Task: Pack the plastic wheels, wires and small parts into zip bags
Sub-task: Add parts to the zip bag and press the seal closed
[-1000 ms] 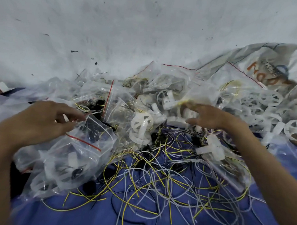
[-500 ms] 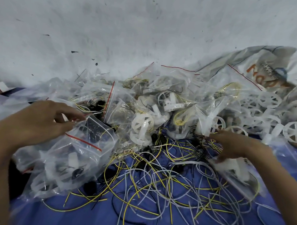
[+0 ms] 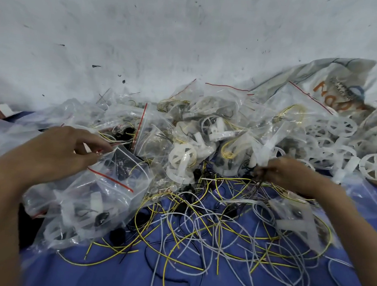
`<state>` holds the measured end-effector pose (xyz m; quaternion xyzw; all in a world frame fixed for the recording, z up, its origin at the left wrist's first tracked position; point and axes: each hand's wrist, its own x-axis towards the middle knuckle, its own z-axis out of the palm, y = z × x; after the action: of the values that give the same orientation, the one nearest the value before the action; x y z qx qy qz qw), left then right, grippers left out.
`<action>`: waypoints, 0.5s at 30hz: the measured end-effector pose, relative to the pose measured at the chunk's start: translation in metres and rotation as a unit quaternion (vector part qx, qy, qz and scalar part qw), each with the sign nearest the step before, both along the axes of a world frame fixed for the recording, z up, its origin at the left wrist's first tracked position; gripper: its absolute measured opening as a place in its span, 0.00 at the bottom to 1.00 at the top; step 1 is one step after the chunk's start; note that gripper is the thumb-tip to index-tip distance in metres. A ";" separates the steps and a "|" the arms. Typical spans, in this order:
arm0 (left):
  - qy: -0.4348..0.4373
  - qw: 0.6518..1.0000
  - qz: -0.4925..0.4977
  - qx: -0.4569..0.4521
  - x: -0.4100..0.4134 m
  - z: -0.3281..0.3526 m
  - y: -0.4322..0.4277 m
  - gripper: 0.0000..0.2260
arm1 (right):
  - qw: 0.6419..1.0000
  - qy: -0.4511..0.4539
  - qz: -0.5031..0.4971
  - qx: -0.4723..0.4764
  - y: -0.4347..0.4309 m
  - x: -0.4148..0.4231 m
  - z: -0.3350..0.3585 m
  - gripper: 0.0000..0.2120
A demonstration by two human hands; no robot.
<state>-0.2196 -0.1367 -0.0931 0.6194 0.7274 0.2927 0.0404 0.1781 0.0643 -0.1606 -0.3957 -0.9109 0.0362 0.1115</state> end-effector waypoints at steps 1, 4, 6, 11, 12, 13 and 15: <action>-0.001 1.000 0.000 0.001 0.000 0.000 0.000 0.29 | 0.999 0.044 0.015 0.008 0.000 0.002 0.011 0.09; 0.000 1.000 -0.002 0.002 -0.001 0.000 0.001 0.31 | 0.997 0.073 0.006 0.034 -0.004 -0.006 0.028 0.11; 0.006 1.000 -0.005 0.001 -0.002 -0.002 0.002 0.30 | 0.998 -0.028 -0.042 -0.032 -0.017 -0.017 0.027 0.25; 0.001 1.000 -0.008 0.006 -0.004 0.000 -0.001 0.29 | 0.953 -0.234 -0.164 0.102 -0.062 -0.025 0.010 0.11; -0.002 1.000 -0.006 0.006 -0.004 0.000 -0.002 0.29 | 0.955 -0.243 -0.152 0.083 -0.066 -0.027 0.006 0.08; -0.005 1.000 -0.005 0.004 -0.004 0.000 -0.002 0.29 | 0.952 -0.271 -0.136 0.044 -0.068 -0.029 0.001 0.11; -0.009 1.000 -0.005 -0.002 -0.002 0.001 -0.003 0.29 | 0.942 -0.314 -0.120 -0.005 -0.069 -0.032 -0.012 0.13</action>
<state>-0.2217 -0.1394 -0.0916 0.6202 0.7247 0.2963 0.0493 0.1458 -0.0046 -0.1725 -0.4938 -0.8454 -0.0989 -0.1781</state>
